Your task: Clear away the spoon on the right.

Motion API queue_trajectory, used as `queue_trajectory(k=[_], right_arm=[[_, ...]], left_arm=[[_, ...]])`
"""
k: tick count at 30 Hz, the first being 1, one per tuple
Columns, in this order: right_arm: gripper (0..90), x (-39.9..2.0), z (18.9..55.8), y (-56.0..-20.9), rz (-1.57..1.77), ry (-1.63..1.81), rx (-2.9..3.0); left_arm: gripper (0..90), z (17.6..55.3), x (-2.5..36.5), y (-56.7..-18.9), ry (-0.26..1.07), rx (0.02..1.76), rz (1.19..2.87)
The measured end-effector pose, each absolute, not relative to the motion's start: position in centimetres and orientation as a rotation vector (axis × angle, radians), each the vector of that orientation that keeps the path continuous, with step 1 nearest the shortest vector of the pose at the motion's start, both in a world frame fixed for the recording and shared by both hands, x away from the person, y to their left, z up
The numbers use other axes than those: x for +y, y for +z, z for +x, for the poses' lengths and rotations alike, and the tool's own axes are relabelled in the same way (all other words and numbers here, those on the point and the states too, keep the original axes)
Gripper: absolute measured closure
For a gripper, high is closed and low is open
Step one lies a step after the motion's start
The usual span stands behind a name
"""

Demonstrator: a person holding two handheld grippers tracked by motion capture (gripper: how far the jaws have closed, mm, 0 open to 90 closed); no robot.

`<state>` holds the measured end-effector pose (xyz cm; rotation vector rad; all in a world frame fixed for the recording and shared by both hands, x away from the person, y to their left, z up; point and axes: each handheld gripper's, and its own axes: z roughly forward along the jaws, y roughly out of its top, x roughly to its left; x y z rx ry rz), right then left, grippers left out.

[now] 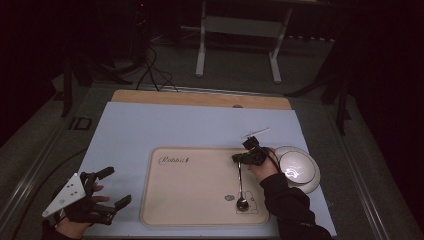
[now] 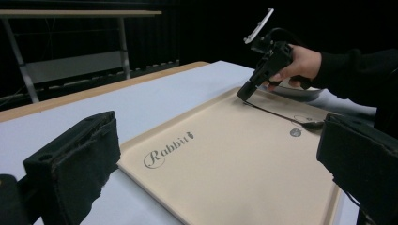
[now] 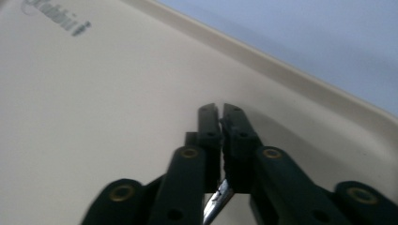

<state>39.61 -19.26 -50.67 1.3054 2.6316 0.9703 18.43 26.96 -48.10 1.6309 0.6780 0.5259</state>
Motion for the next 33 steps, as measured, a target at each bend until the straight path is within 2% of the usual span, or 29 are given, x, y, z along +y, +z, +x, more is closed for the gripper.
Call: queue_trajectory(k=[5, 15, 18, 20, 21, 24, 33], right_arm=[[72.6, -19.1, 38.8, -49.6, 1.267, 1.03, 2.616], [36.7, -19.0, 37.3, -47.4, 1.211, 1.177, 2.535], [31.4, -19.3, 36.9, -46.8, 1.213, 1.223, 2.495], [31.4, -19.4, 36.7, -46.6, 1.216, 1.234, 2.486], [26.7, -19.6, 36.5, -46.3, 1.206, 1.247, 2.484], [22.5, -20.3, 36.0, -45.7, 1.21, 1.307, 2.453], [18.3, -22.2, 33.7, -44.6, 1.164, 1.366, 2.402]], left_arm=[[0.0, 18.4, 26.9, -48.1, 0.526, 0.678, 1.632], [0.0, 18.4, 26.9, -48.1, 0.528, 0.681, 1.633], [0.0, 18.4, 26.9, -48.1, 0.529, 0.682, 1.633], [0.0, 18.4, 26.9, -48.1, 0.529, 0.682, 1.633], [0.0, 18.4, 26.9, -48.1, 0.529, 0.683, 1.631], [0.0, 18.4, 27.0, -48.1, 0.528, 0.683, 1.629], [0.0, 18.4, 27.0, -48.1, 0.524, 0.685, 1.629]])
